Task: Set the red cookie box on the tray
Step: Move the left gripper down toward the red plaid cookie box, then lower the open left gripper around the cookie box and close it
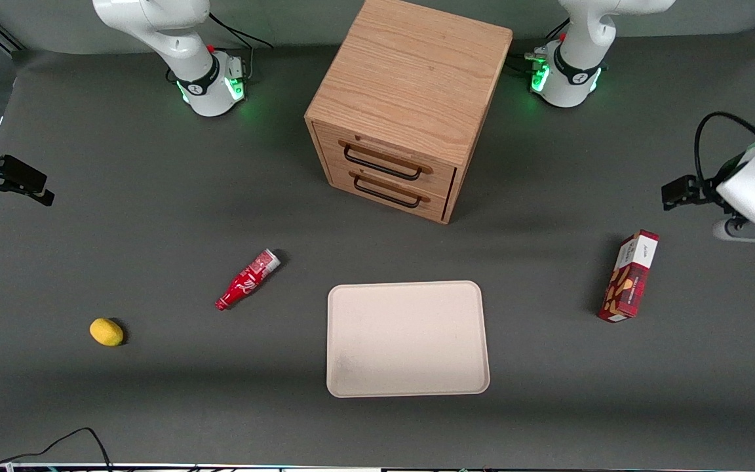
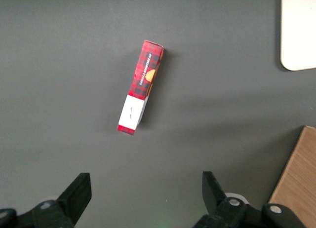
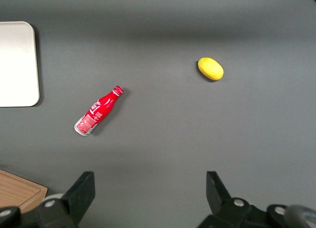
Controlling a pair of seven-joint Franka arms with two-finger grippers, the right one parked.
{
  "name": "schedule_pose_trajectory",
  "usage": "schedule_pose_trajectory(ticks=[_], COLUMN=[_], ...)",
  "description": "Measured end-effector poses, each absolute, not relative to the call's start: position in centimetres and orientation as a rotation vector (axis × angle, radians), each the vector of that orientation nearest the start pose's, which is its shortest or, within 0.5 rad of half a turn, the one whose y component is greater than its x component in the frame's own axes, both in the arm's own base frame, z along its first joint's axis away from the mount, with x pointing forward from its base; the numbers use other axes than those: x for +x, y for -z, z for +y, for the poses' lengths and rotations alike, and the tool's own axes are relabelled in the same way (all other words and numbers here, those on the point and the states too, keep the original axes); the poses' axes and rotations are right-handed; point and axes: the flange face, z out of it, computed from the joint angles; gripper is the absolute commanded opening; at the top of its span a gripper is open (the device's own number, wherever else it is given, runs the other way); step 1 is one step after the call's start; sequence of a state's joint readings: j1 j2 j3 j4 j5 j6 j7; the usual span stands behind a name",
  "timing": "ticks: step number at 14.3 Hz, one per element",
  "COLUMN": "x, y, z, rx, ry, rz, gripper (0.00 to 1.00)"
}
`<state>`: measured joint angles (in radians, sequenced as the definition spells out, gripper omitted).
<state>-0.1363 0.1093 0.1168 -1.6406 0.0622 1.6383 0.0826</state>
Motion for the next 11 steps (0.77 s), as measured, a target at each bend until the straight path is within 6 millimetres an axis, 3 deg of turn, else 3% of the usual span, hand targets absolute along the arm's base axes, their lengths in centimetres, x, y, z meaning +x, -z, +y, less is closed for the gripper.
schedule_pose_trajectory(ticks=[4,6,8,11], x=[61.5,62.8,63.6,63.6], y=[-47.5,-43.9,-40.1,-34.2], z=[1.5,3.7,5.7,5.7], rx=[-3.047,-3.085,-3.112,-3.104], ry=[-0.185,-0.172,-0.176,-0.137], rz=[0.359,0.515,0.560,0.587], gripper=[1.00,1.00,1.00,1.00])
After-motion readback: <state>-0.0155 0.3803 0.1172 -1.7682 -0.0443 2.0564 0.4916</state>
